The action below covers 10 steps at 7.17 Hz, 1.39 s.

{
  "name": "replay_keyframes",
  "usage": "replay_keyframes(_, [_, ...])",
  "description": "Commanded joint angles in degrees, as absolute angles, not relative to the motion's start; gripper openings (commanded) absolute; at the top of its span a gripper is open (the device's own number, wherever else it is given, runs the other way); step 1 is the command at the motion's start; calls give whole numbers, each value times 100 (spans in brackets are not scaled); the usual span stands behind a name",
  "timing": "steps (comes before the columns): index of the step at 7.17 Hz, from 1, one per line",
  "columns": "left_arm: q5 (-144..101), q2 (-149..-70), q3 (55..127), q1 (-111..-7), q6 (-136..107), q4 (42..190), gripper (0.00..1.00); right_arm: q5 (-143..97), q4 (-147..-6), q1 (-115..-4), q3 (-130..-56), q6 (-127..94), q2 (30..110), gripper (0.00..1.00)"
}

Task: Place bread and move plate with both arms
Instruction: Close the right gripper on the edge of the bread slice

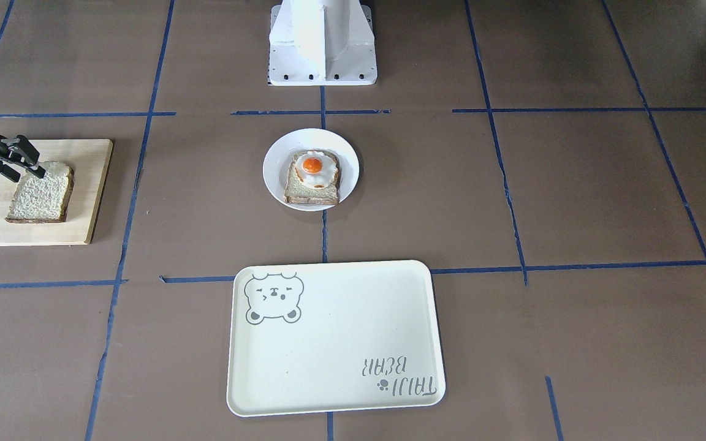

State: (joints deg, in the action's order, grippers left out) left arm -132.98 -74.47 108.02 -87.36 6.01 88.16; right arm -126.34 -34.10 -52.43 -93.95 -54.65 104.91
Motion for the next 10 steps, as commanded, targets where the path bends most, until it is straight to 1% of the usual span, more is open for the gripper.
replay_keyframes(1, [-13298,-7453,10802,-8736,598,8815,100,-12621,-3401,-5238,-9378,-5458,10503,32])
replay_keyframes(2, [-13298,-7453,10802,-8736,606,8815,100,-12621,-3401,-5238,-9378,-5458,10503,15])
replay_keyframes(3, [-13298,-7462,10802,-8736,598,8815,100,-12621,-3401,-5238,-9369,-5449,10503,3])
replay_keyframes(4, [-13298,-7479,10802,-8736,598,8815,100,-12621,-3401,-5238,-9378,-5449,10503,0])
replay_keyframes(6, [-13298,-7479,10802,-8736,606,8815,100,-12639,-3393,-5256,-9413,-5458,10512,0])
replay_keyframes(7, [-13298,-7479,10802,-8736,606,8815,100,-12700,-3393,-5265,-9526,-5458,10520,0])
replay_keyframes(8, [-13298,-7479,10819,-8736,598,8815,100,-12926,-3436,-5317,-9832,-5458,10538,0])
replay_keyframes(9, [-13298,-7479,10819,-8736,598,8815,100,-13468,-3428,-5657,-9887,-5458,10486,0])
replay_keyframes(10, [-13298,-7488,10819,-8736,598,8815,100,-13674,-3419,-5799,-10131,-5458,10459,0])
